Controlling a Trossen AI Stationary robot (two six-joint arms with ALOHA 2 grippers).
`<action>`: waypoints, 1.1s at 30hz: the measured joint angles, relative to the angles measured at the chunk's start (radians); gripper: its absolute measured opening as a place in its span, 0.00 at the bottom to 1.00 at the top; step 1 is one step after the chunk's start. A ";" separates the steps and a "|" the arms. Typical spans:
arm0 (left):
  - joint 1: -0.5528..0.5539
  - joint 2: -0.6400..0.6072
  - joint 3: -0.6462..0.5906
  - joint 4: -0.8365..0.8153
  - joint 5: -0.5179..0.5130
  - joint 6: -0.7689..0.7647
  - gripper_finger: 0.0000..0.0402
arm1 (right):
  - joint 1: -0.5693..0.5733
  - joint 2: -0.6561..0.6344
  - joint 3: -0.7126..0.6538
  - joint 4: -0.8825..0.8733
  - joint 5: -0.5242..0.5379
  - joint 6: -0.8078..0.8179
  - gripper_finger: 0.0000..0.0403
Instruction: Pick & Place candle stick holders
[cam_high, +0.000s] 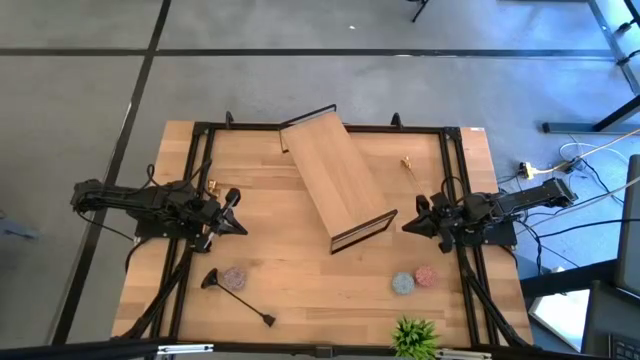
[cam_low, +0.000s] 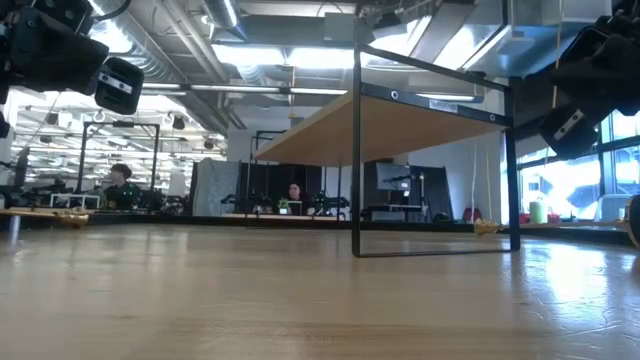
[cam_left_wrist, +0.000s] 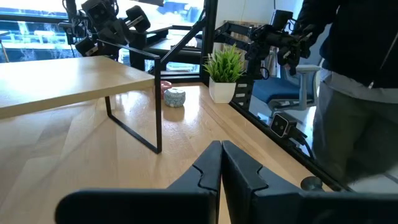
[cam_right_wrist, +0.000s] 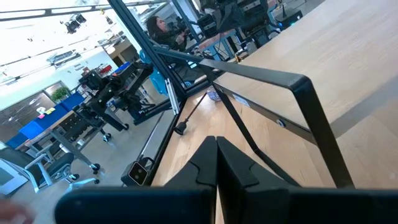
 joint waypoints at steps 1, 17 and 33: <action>0.000 0.000 0.000 0.000 0.000 0.000 0.02 | 0.000 0.000 0.000 0.007 0.000 0.000 0.00; 0.000 0.000 0.000 0.000 -0.001 0.000 0.02 | 0.000 0.000 0.000 0.244 0.031 0.150 0.00; 0.006 0.000 0.000 0.000 -0.372 0.159 0.02 | -0.001 0.000 0.000 0.417 0.374 0.154 0.00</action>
